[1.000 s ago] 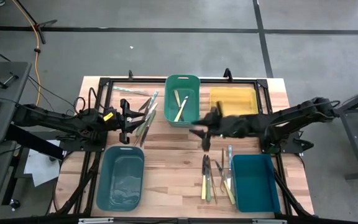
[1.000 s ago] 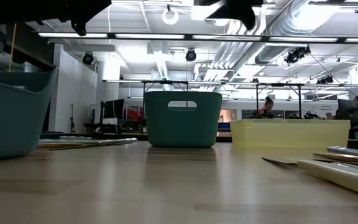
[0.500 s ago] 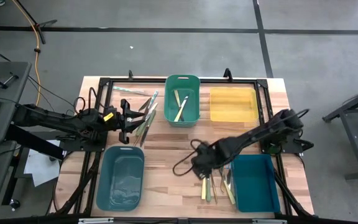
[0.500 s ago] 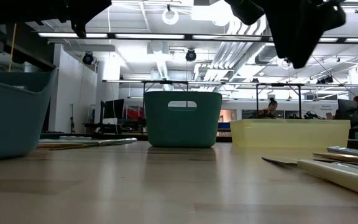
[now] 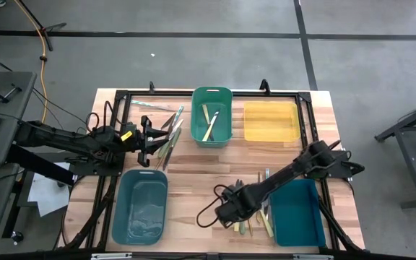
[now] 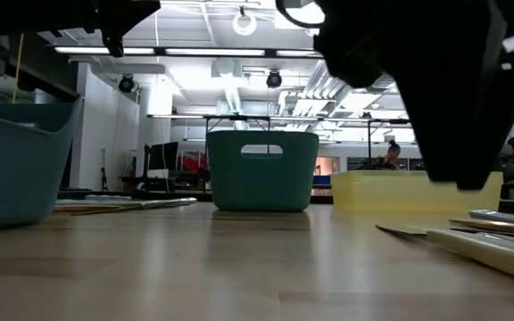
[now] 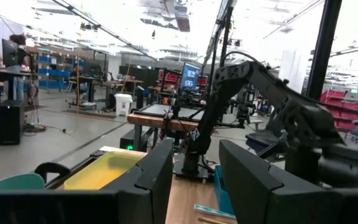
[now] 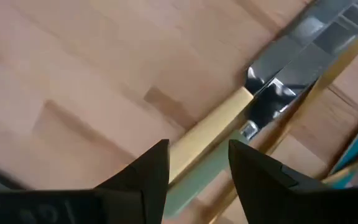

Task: Sort silverware by color (type)
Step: Put the yellow knife into the green bin

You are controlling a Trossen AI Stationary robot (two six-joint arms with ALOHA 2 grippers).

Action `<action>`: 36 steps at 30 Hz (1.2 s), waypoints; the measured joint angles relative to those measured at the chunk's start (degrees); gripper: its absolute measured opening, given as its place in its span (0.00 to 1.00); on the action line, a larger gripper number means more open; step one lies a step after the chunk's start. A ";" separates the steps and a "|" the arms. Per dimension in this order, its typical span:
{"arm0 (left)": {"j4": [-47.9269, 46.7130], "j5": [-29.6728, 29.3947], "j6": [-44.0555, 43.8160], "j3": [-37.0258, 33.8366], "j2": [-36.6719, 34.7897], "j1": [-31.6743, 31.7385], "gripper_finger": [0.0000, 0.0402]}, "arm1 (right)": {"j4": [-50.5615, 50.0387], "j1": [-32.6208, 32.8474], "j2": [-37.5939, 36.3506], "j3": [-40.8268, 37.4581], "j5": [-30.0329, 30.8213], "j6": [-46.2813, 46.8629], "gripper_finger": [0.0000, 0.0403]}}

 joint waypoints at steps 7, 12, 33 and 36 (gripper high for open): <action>0.00 -0.26 -0.01 0.00 0.00 0.00 0.31 | -0.11 -0.05 3.17 -0.02 -1.22 0.00 0.40; 0.00 -0.26 -0.03 0.00 -0.02 0.00 0.31 | 2.87 -0.56 3.27 -0.02 -0.74 -0.05 0.40; -0.02 -0.26 -0.03 0.00 0.00 -0.02 0.31 | 4.50 -1.68 3.27 -0.04 4.06 1.89 0.40; -0.02 -0.26 -0.03 0.00 0.00 -0.02 0.31 | 4.78 -1.68 3.45 -0.04 4.35 2.10 0.40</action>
